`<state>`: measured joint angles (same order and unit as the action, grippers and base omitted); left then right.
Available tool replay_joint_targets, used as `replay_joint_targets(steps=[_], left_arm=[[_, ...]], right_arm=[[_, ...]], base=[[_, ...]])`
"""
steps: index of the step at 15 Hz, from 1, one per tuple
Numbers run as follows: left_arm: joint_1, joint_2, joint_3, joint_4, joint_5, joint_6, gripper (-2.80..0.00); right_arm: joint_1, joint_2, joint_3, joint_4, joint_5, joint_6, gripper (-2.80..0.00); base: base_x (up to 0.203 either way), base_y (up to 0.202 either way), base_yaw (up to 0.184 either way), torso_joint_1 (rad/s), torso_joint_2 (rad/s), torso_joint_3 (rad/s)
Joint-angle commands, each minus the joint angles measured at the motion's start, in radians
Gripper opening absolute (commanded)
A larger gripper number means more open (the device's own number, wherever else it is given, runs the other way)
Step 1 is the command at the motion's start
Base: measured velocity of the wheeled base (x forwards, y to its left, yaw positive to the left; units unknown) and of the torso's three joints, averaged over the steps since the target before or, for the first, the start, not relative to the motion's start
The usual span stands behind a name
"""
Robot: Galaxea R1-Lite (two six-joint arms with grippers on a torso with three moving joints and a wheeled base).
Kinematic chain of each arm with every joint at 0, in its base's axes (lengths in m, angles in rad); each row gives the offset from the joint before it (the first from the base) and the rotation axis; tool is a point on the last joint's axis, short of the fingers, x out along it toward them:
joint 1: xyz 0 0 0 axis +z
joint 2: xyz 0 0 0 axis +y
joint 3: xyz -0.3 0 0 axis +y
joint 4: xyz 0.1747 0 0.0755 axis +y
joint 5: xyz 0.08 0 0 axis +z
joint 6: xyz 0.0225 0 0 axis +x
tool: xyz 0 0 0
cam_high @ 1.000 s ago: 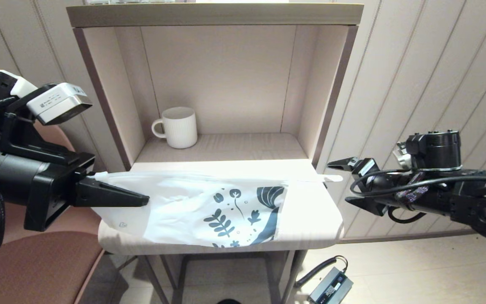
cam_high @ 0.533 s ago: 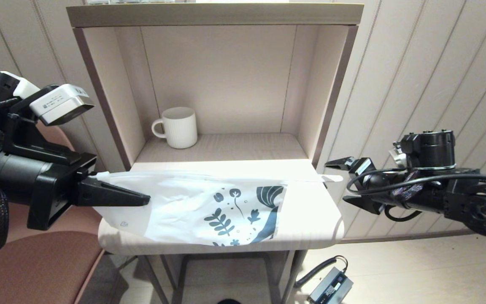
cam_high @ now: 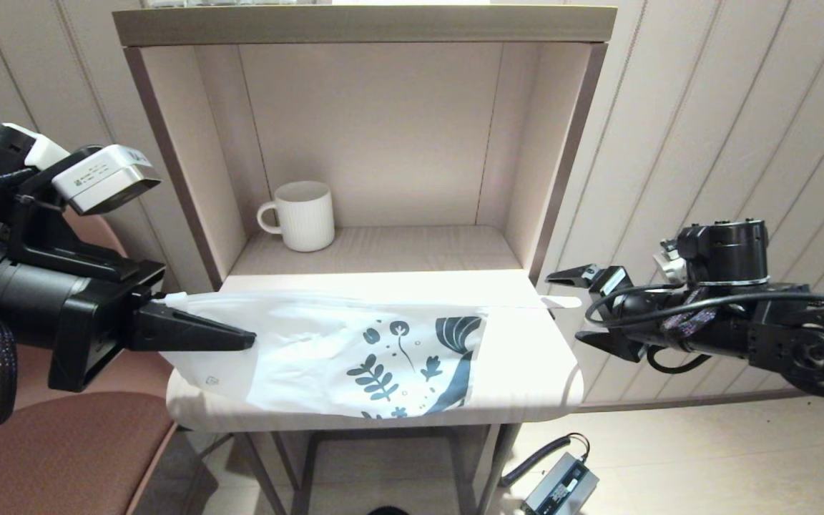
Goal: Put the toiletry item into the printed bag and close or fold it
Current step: Pick up the comb
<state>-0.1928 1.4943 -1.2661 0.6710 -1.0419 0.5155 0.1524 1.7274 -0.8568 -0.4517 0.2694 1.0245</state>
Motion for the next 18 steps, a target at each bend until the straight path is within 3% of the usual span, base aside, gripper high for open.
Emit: replay_joint_targets(steps=[1,5,10,18], left_arm=[[0.0,-0.003,0.005,0.002,-0.009,0.003,-2.8],[-0.001,-0.011,0.014,0.002,-0.018,0.003,-2.8],[-0.001,-0.011,0.019,0.002,-0.018,0.002,-2.8],[-0.001,-0.019,0.034,0.002,-0.018,-0.002,-2.8]], right_arm=[[-0.03,-0.014,0.011,-0.002,0.001,0.027,0.0],[-0.025,-0.082,0.031,-0.015,0.003,0.121,0.0],[-0.022,-0.105,0.039,-0.016,0.063,0.195,0.0],[-0.024,-0.066,0.044,-0.016,0.063,0.213,0.0]], base=[[0.0,0.0,0.0,0.0,0.0,0.0],[0.0,0.0,0.0,0.0,0.0,0.0],[0.0,0.0,0.0,0.0,0.0,0.0],[0.0,0.0,0.0,0.0,0.0,0.0]])
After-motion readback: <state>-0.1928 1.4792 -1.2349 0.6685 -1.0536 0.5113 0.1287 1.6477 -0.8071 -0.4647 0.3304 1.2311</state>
